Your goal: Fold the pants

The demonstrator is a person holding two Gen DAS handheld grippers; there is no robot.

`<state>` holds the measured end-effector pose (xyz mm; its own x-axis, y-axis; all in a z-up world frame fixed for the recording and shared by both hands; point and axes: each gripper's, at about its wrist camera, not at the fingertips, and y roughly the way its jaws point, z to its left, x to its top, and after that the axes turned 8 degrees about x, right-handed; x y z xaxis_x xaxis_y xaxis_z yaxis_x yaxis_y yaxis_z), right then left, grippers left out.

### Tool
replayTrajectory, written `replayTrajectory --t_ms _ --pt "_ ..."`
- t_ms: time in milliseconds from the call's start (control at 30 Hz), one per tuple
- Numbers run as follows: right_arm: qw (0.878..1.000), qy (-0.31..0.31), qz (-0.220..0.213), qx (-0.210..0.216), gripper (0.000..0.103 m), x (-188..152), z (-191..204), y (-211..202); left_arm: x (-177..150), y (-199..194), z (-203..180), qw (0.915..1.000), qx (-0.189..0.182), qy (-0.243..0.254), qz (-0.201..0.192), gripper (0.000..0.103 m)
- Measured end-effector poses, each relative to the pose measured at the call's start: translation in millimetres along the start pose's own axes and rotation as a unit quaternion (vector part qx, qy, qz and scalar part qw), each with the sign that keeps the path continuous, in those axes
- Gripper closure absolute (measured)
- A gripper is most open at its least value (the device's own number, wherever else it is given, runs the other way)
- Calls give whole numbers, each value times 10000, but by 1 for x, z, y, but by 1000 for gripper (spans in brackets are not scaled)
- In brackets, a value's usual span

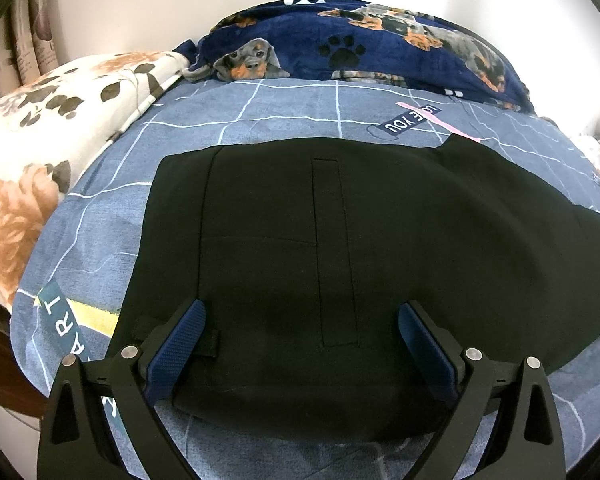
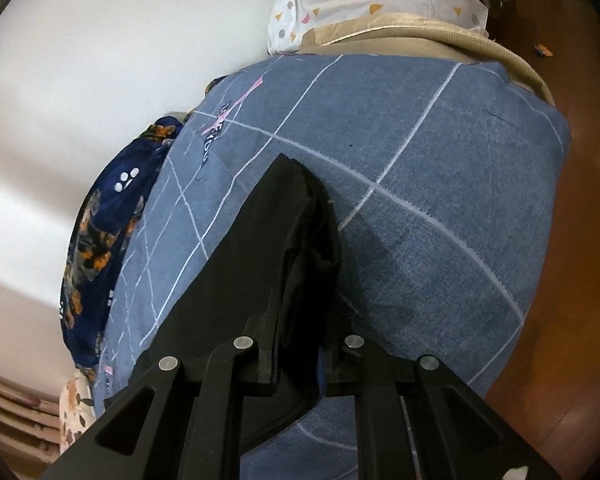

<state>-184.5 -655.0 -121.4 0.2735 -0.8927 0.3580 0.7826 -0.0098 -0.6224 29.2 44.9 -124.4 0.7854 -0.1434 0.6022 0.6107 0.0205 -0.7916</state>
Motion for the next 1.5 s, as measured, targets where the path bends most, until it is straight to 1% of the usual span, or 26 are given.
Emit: replayTrajectory --t_ms 500,733,933,1267,1500 --pt "9998 -91 -36 -160 91 -1 10 -2 -1 0 -1 10000 19 0 -4 5" --pt "9987 -492 -35 -158 90 -4 40 -3 -1 0 -2 10000 27 3 -2 5" --pt "9964 -839 56 -100 89 -10 64 0 -1 0 -2 10000 32 6 -7 5" --pt "9935 -1114 224 -25 89 -22 81 8 -2 0 -4 10000 40 5 -9 4" --pt "9931 -1137 277 10 89 -25 82 10 -2 0 -4 10000 51 6 -13 3"
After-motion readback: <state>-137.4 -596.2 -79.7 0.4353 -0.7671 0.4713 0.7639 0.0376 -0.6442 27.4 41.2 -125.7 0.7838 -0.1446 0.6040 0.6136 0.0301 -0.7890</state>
